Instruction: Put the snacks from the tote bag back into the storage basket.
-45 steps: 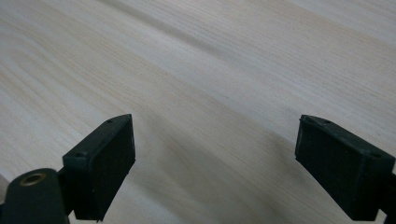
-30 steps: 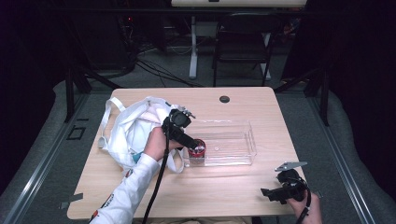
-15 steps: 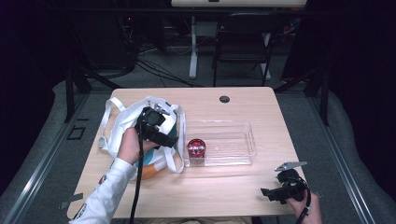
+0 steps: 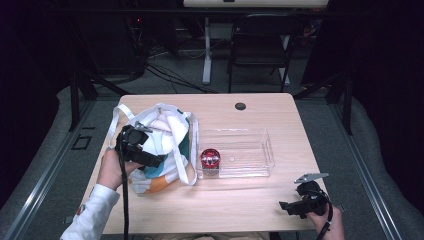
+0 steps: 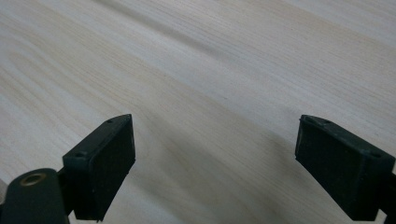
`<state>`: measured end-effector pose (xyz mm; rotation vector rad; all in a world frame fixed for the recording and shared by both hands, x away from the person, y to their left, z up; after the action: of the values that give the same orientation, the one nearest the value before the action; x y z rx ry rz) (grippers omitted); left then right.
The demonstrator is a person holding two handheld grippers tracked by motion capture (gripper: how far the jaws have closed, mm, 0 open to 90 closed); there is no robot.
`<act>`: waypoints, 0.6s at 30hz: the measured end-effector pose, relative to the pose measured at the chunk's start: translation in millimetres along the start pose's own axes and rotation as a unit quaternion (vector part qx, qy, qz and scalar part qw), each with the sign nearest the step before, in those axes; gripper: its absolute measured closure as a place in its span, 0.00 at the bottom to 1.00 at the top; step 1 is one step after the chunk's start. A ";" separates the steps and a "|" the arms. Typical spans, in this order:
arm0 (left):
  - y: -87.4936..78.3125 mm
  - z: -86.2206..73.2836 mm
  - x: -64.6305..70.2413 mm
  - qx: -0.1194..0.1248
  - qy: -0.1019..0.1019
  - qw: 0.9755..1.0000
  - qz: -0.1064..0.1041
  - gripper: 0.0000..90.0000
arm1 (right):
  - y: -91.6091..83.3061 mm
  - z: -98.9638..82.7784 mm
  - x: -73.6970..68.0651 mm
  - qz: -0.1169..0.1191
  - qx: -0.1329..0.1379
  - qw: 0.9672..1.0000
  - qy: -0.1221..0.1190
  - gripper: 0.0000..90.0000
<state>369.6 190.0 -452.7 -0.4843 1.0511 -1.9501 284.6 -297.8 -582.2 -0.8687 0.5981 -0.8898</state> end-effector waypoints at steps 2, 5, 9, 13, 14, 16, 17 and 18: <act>-2.0 -8.5 -5.0 -0.001 -0.004 1.000 0.003 0.00 | 0.6 0.1 -0.2 -0.002 0.003 1.000 0.002 0.13; -3.7 -22.8 -11.9 0.000 -0.008 1.000 0.011 0.00 | 0.4 0.1 -0.2 -0.001 0.002 1.000 0.001 0.13; -2.7 -43.5 -21.2 -0.008 -0.026 0.999 0.018 0.00 | 0.6 0.1 -0.3 -0.001 0.003 1.000 0.002 0.13; -2.2 -64.4 -31.0 -0.015 -0.049 0.998 0.021 0.00 | 0.5 0.2 -0.4 0.001 0.001 1.000 0.002 0.13; -2.1 -69.1 -33.1 -0.017 -0.054 0.998 0.023 0.00 | 0.8 0.2 -0.5 0.000 0.001 1.000 0.002 0.13; -1.1 -77.0 -36.1 -0.020 -0.060 0.998 0.025 0.00 | 1.1 0.3 -0.7 -0.002 0.003 1.000 0.003 0.13; -0.8 -81.6 -37.3 -0.025 -0.065 0.997 0.023 0.00 | 1.0 0.4 -0.5 0.000 0.001 1.000 0.002 0.13; 0.1 -85.9 -38.2 -0.028 -0.066 0.997 0.021 0.00 | 1.1 0.4 -0.4 0.000 0.001 1.000 0.001 0.13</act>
<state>334.8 263.6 -499.9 -0.6093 1.0261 -1.8292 285.2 -297.0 -582.9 -0.8653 0.5985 -0.8919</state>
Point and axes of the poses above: each handheld gripper's, and its own axes: y roughly forward along the jaws, z roughly out of its top, x roughly to its right, the point moved 3 cm from there along y, roughly forward along the jaws, and after that the axes turned 1 degree about x, right-handed, at the moved point
